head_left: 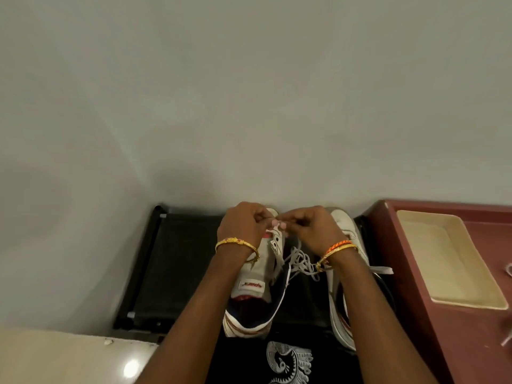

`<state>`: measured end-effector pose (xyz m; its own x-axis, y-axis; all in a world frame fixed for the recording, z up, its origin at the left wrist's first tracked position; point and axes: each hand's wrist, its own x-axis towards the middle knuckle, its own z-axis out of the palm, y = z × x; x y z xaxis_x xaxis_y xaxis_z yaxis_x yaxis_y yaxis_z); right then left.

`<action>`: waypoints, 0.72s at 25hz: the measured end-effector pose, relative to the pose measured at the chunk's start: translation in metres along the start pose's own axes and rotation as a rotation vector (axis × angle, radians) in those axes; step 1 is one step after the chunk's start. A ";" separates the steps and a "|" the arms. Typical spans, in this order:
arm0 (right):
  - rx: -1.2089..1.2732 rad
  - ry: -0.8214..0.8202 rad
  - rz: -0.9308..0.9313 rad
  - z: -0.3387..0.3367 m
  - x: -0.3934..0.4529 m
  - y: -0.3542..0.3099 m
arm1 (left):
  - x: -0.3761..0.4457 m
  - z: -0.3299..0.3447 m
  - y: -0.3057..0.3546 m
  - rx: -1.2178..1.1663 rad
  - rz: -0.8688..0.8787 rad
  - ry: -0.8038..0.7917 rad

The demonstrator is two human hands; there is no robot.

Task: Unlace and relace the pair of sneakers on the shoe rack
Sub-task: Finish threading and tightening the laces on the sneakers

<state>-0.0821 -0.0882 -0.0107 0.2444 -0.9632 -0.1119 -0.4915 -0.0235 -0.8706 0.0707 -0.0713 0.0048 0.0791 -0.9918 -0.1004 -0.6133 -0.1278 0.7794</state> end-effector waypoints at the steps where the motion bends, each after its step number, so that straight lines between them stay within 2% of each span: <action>1: -0.004 -0.008 0.009 0.000 0.004 0.006 | 0.003 0.006 -0.010 -0.027 -0.010 0.005; 3: 0.003 -0.027 0.029 0.006 0.011 0.021 | 0.008 0.021 -0.029 -0.072 -0.030 -0.025; 5: 0.001 0.022 0.095 0.017 0.012 0.038 | 0.012 0.032 -0.042 -0.059 -0.076 -0.038; 8: -0.032 0.160 0.203 0.034 0.000 0.066 | 0.022 0.043 -0.054 0.197 -0.137 -0.035; 10: -0.023 0.222 0.230 0.041 -0.002 0.078 | 0.028 0.047 -0.057 0.300 -0.158 -0.092; 14: -0.047 0.262 0.179 0.043 0.010 0.083 | 0.031 0.052 -0.058 0.295 -0.102 -0.093; 18: -0.185 0.252 0.099 0.049 0.015 0.080 | 0.028 0.052 -0.054 0.447 -0.060 -0.080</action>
<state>-0.0769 -0.0912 -0.1051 -0.0156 -0.9986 -0.0497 -0.6519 0.0479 -0.7568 0.0651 -0.0924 -0.0719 0.0749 -0.9772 -0.1988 -0.8898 -0.1555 0.4291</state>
